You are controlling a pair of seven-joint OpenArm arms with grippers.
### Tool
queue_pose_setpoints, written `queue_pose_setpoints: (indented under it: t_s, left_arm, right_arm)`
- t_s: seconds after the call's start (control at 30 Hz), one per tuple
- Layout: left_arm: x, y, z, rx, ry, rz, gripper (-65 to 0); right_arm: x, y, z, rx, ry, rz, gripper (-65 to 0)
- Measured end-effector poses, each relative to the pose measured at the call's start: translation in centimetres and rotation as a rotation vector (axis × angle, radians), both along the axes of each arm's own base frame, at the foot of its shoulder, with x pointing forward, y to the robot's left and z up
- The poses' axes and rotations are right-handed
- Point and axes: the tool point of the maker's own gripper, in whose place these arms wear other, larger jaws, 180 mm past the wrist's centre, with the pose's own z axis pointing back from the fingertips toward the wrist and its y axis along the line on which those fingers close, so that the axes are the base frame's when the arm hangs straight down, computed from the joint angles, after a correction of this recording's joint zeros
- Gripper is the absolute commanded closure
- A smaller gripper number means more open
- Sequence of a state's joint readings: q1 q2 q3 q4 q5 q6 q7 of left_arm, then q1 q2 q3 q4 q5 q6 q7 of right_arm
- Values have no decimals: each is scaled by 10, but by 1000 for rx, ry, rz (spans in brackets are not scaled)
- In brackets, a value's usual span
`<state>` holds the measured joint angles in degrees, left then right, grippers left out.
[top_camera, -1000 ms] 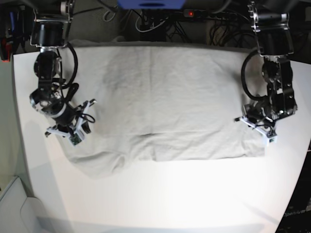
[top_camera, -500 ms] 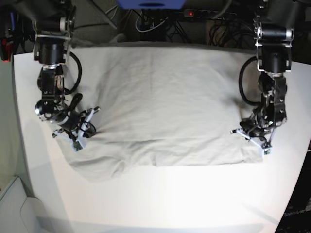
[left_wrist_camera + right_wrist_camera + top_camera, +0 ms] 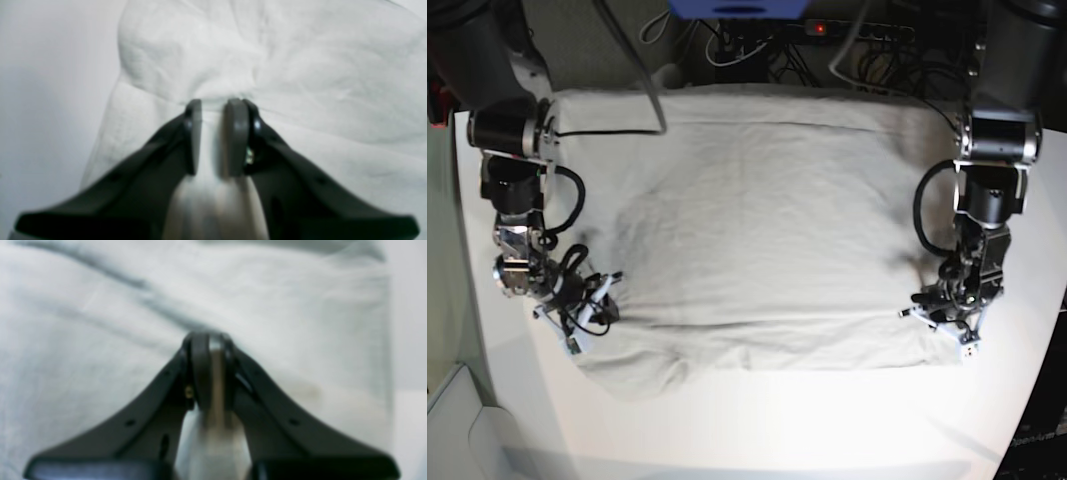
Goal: Layout the t-shirt on the table in an organized manner, then fold the t-shirt properly
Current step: 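Drag the pinched fabric toward the collar with both grippers, then lift the pinched fabric and fold it toward the collar with both grippers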
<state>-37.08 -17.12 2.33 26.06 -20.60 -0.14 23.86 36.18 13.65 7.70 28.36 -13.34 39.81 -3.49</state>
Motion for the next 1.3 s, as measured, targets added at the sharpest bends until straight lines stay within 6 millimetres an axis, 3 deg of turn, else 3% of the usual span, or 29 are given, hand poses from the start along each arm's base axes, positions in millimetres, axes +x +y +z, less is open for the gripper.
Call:
queue_pose_setpoints:
  t_s: [0.17,0.3,0.4,0.5,0.67,0.8,0.93,1.13,1.3]
  left_arm:
    - [4,-5,9,-29,48,-9,-136]
    - [15,-16,33,-39,50,-52,-136]
    - [10,-24,46,-46,91,-91,-136]
    - [-7,-28,51,-31,131,-133,-136]
    - [-59,-41,36,-80,168,-151,-136]
    - [-107,-23,19,-75,195,-95,-136]
    - [-133,-30,1,-100,222,-95,-136]
    - [-125,-21,-7,-97,144,-60,-136]
    - [-112,-6,-13,-92,79,-11,-136]
  right_arm:
    - [22,-4,28,-1,-65,-5,-48]
    - [30,-9,45,-17,-112,-7,-48]
    - [18,-21,41,-66,-113,-8,-48]
    - [-7,-28,27,-140,-78,5,-48]
    - [-44,-16,28,-224,-111,46,-48]
    - [-84,-7,16,-234,-78,32,-48]
    - [-107,-2,12,-230,-74,21,-48]
    - [-121,-4,-10,-211,-16,16,-48]
    - [-100,-2,-21,-107,-2,-15,-48]
